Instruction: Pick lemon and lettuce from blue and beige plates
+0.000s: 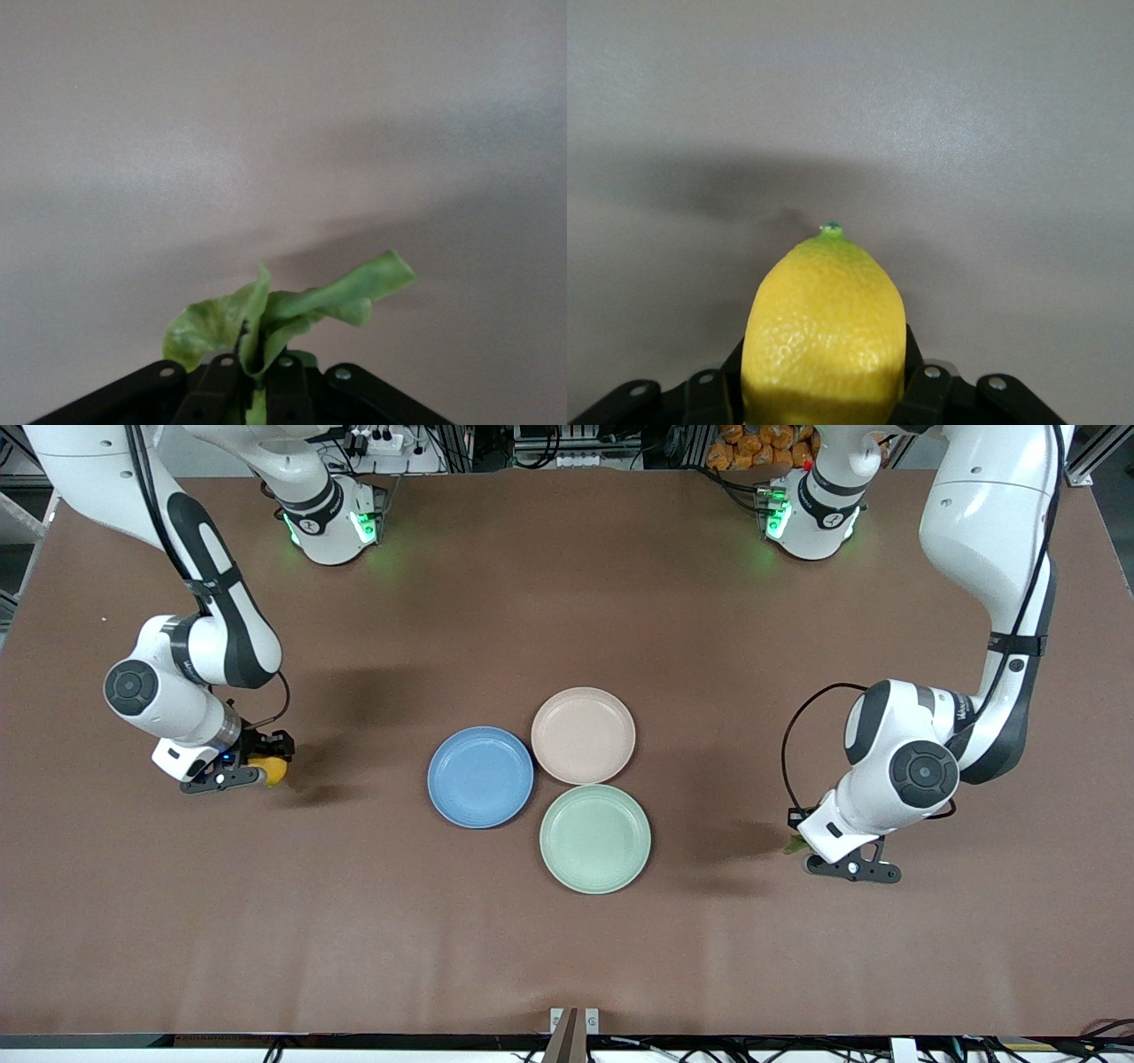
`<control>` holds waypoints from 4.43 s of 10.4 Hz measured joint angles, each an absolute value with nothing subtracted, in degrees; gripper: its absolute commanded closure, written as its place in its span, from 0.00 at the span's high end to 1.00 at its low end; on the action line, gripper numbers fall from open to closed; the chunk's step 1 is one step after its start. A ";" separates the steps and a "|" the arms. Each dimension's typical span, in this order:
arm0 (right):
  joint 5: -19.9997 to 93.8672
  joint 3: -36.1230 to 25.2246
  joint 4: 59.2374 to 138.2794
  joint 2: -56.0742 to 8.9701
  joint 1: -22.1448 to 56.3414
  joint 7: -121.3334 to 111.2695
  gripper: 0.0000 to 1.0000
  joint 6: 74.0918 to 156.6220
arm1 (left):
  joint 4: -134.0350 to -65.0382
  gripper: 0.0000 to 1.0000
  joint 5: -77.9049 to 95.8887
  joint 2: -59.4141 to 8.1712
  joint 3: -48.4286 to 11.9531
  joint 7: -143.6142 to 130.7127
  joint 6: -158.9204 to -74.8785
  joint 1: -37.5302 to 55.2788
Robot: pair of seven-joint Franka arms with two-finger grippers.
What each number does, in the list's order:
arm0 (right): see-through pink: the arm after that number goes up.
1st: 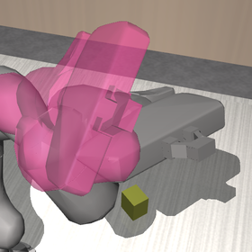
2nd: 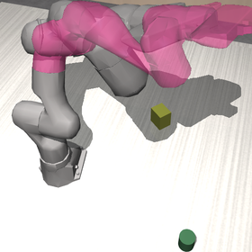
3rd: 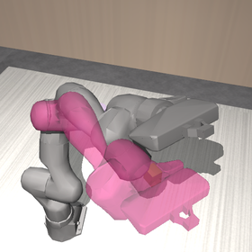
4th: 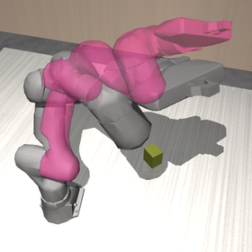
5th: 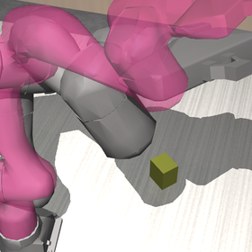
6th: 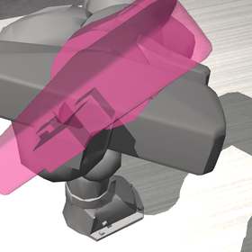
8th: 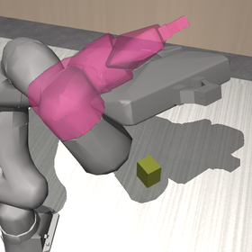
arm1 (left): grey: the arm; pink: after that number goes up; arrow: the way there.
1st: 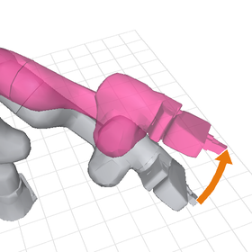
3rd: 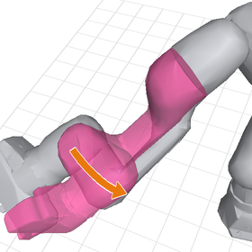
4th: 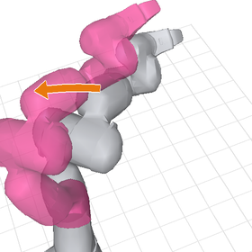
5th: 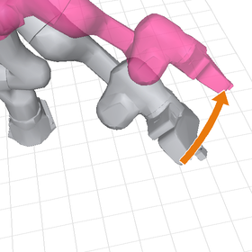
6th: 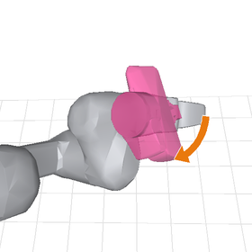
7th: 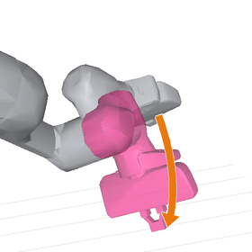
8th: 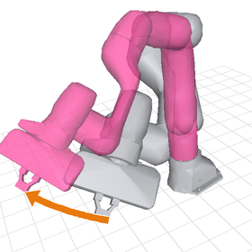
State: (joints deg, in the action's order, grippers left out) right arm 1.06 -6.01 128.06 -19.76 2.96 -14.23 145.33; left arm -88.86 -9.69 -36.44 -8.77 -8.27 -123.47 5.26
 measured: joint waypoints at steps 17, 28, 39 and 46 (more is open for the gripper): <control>1.17 -8.74 103.53 -16.70 3.37 -9.31 1.00 114.44 | -115.31 1.00 -7.38 -11.85 -11.63 -11.24 -123.10 1.34; 1.26 -11.76 86.62 -4.35 6.69 1.24 1.00 91.34 | -113.11 1.00 -3.28 1.68 -11.73 -10.91 -118.00 2.60; 1.18 -10.61 83.58 -3.39 7.37 1.73 1.00 93.93 | -91.03 1.00 -0.14 2.80 -10.14 -5.78 -84.75 2.93; 1.18 -10.49 83.75 -3.65 7.36 1.73 1.00 90.76 | -87.78 1.00 0.10 2.74 -9.19 -5.66 -85.36 2.95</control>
